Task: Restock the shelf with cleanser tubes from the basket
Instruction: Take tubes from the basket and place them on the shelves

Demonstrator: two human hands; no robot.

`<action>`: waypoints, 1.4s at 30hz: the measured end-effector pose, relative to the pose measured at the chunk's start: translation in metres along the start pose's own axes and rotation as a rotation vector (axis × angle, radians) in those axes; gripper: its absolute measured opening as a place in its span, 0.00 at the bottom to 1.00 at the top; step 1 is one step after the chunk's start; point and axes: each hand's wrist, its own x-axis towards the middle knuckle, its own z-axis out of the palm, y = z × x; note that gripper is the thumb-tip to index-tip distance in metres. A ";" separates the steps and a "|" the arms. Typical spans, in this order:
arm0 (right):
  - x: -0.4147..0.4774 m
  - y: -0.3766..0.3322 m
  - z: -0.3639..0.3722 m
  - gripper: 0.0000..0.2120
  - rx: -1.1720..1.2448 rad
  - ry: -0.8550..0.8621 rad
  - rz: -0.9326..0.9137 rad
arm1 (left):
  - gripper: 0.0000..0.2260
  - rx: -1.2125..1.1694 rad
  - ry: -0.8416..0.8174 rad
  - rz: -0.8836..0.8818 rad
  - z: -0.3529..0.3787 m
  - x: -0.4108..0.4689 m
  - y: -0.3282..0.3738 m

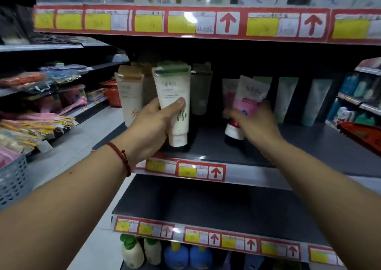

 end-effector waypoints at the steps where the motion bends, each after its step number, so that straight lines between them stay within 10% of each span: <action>1: 0.012 0.006 0.004 0.40 -0.086 -0.010 -0.010 | 0.12 0.006 -0.012 -0.001 -0.003 0.008 0.000; 17: 0.087 0.051 0.058 0.50 -0.300 -0.062 -0.005 | 0.17 0.448 0.108 0.074 -0.023 0.053 -0.031; 23: 0.081 0.044 0.057 0.31 -0.317 -0.076 -0.031 | 0.27 0.849 0.099 -0.002 -0.034 0.043 -0.035; 42: 0.071 0.048 0.043 0.39 -0.281 -0.225 -0.016 | 0.28 1.211 0.236 -0.004 -0.015 0.098 -0.045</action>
